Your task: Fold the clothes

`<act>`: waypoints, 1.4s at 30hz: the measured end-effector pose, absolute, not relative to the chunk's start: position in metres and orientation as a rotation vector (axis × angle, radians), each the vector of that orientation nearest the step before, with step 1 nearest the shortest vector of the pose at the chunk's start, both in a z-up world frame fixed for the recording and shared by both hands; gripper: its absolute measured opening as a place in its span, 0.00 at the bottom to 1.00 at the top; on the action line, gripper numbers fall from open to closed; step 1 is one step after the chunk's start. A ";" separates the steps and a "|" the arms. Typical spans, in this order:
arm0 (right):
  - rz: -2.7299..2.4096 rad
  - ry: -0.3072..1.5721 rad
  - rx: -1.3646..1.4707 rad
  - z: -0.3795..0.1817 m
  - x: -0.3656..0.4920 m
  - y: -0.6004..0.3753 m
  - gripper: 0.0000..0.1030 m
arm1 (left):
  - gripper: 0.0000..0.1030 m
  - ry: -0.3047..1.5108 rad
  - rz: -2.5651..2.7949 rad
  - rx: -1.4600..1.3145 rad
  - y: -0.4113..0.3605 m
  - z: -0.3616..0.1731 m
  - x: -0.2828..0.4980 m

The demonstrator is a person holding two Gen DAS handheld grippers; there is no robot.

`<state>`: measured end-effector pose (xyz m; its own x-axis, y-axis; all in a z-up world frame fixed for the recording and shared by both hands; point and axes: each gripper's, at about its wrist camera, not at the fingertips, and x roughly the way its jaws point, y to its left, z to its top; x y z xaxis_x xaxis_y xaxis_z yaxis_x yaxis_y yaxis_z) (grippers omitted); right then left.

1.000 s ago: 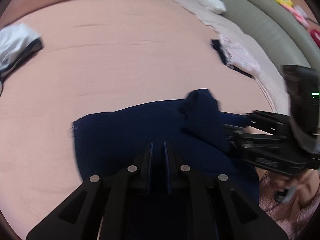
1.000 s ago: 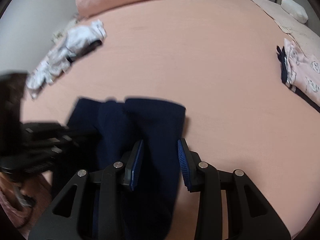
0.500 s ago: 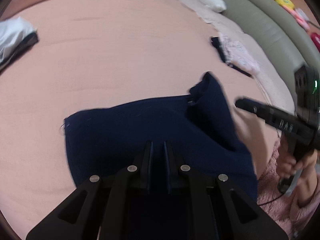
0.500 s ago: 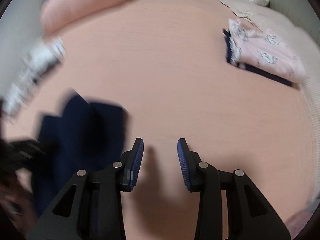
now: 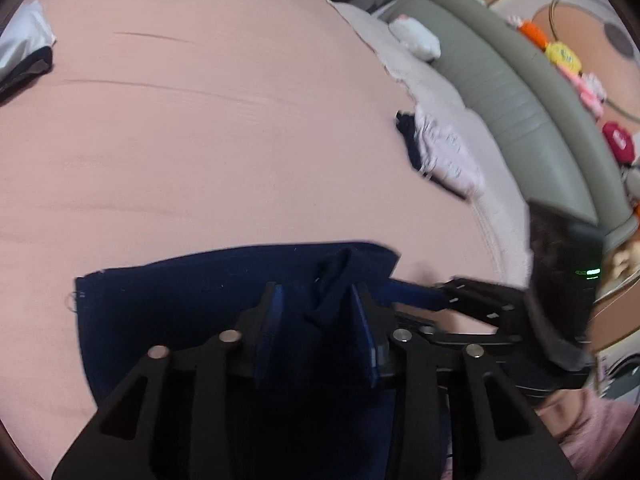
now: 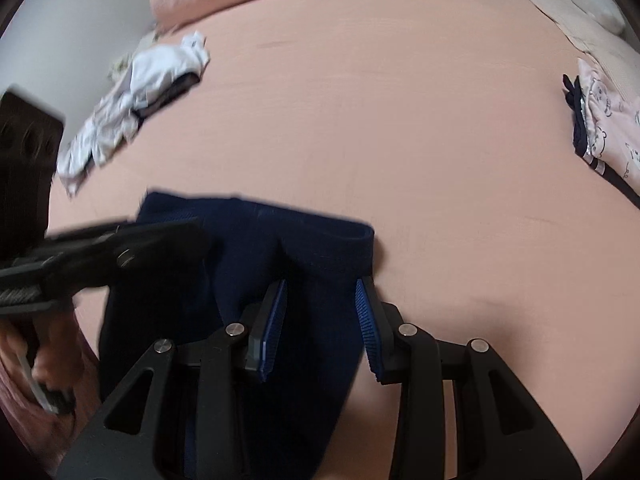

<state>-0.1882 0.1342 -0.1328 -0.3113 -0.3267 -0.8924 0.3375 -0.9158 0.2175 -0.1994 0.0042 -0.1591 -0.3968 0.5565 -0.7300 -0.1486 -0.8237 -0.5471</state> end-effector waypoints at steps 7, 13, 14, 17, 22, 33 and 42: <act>-2.295 -0.064 1.502 -0.118 -0.205 0.126 0.35 | 0.17 -0.504 2.225 -1.305 0.017 -0.149 -0.198; -2.302 0.060 1.548 -0.129 -0.206 0.105 0.35 | 0.04 -0.500 2.291 -1.292 0.007 -0.143 -0.191; -2.315 0.071 1.554 -0.130 -0.204 0.104 0.35 | 0.03 -0.495 2.304 -1.284 0.004 -0.140 -0.188; -2.370 -0.011 1.575 -0.127 -0.202 0.116 0.35 | 0.03 -0.469 2.327 -1.286 -0.003 -0.134 -0.179; -2.321 0.001 1.509 -0.114 -0.201 0.108 0.35 | 0.07 -0.544 2.249 -1.375 -0.008 -0.149 -0.184; -2.200 0.144 1.547 -0.118 -0.173 0.097 0.35 | 0.14 -0.465 2.215 -1.284 0.015 -0.153 -0.192; -2.345 -0.002 1.549 -0.110 -0.185 0.112 0.35 | 0.06 -0.390 2.247 -1.367 0.006 -0.148 -0.169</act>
